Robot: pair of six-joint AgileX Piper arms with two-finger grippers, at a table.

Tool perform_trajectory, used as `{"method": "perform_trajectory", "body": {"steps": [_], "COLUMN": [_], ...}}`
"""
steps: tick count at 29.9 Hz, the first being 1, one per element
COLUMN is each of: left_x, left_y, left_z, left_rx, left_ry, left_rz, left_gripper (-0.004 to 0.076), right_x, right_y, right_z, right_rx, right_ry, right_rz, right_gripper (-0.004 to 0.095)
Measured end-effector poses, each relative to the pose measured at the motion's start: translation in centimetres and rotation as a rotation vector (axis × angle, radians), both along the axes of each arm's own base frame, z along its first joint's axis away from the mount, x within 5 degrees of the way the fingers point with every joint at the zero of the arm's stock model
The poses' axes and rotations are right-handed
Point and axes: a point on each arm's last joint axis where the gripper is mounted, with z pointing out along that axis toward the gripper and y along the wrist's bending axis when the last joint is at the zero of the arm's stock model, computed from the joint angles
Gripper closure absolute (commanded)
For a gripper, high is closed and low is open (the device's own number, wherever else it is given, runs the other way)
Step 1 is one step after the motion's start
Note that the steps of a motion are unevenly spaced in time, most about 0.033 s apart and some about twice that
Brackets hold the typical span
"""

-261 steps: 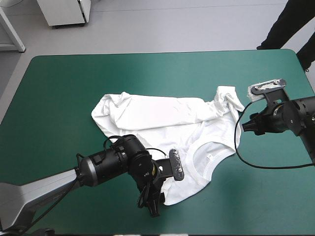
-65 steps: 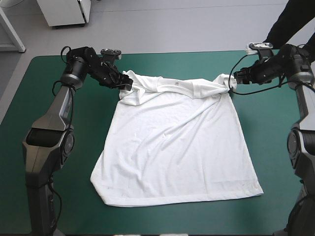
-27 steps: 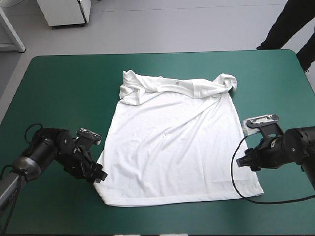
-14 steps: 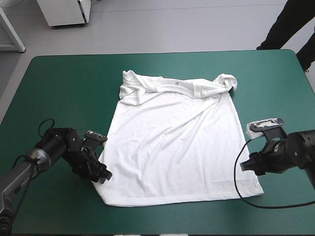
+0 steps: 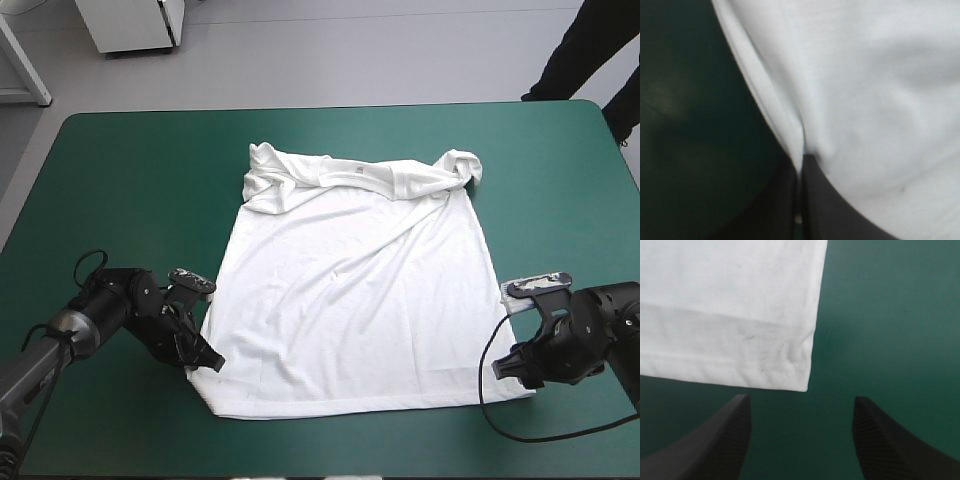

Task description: Fold the cloth

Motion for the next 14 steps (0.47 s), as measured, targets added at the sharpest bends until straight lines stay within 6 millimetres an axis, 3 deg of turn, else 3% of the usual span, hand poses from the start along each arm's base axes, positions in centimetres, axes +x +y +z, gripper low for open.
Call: {"method": "perform_trajectory", "body": {"steps": [7,14], "left_x": [-0.3,-0.7], "left_y": [-0.6,-1.6], "left_z": [0.0,0.0], "left_rx": [-0.024,-0.022], "left_ry": [0.019,0.023], "left_rz": [-0.022,-0.072], "left_gripper": [0.0746,0.0746], "right_x": [-0.6,0.8], "right_y": [-0.1,0.2], "right_z": [-2.0,-3.3], "right_rx": [-0.009,-0.007], "right_ry": [0.056,0.076], "right_rz": [-0.002,-0.001], "right_gripper": [0.0345,0.0345]}}
